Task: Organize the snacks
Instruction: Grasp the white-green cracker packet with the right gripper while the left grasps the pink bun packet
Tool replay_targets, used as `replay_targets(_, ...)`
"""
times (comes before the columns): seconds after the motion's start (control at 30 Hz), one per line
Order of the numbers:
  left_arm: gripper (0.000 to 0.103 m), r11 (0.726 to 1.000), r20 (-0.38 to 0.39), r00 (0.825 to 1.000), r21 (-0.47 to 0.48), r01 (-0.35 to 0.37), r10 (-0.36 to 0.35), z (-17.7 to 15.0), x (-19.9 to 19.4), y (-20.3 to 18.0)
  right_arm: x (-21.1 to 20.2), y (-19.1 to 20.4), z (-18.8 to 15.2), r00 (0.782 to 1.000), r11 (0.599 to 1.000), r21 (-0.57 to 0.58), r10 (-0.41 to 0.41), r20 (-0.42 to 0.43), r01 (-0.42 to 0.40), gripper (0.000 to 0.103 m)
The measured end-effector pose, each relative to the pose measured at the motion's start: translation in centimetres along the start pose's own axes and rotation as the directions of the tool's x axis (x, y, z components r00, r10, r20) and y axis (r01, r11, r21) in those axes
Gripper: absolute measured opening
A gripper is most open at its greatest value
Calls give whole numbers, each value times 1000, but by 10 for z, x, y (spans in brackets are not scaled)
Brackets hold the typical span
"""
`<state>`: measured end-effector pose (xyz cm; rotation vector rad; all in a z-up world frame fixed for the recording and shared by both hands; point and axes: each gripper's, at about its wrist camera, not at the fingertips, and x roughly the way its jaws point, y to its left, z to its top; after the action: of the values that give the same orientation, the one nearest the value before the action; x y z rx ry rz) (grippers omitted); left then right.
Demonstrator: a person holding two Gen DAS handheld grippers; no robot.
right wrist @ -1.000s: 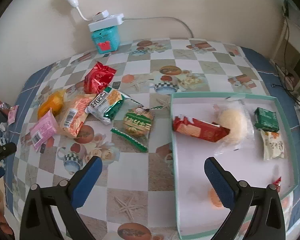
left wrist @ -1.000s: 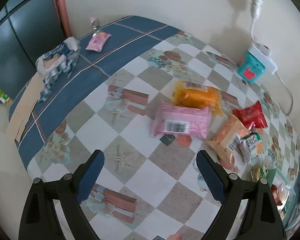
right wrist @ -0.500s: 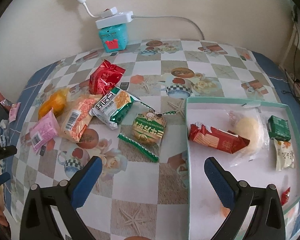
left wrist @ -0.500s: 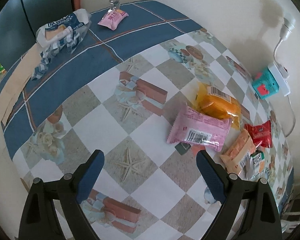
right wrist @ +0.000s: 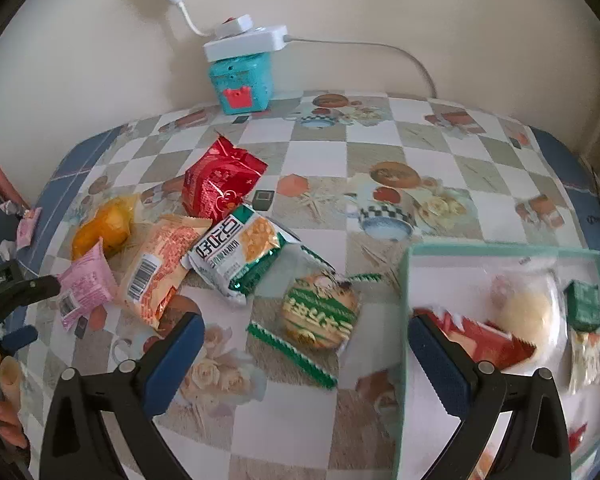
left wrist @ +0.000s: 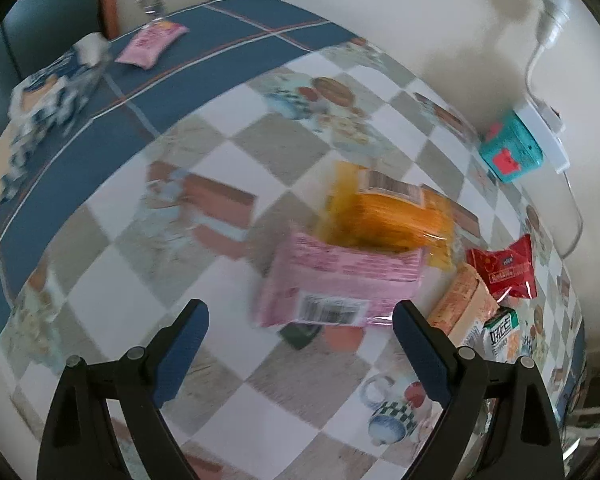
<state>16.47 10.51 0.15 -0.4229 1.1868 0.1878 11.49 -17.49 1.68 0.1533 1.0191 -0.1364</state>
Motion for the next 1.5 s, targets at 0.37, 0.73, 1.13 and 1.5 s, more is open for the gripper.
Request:
replay_targets(0.37, 94, 998, 32, 999, 60, -18, 16, 6, 16, -17, 16, 22, 26, 1000, 991, -130, -7, -1, 7, 103)
replay_targets(0.73, 94, 998, 47, 999, 70, 6, -9, 10, 23, -22, 52, 44, 36, 997, 963, -271, -13, -73, -8, 103)
replay_targets(1.13, 94, 993, 53, 998, 113, -24, 18, 9, 35, -32, 75, 58, 38, 993, 935, -354, -42, -112, -1, 102)
replay_targets(1.5, 94, 992, 43, 999, 122, -29, 24, 6, 40, -36, 74, 60, 37, 993, 934, -357, -25, -118, -19, 81)
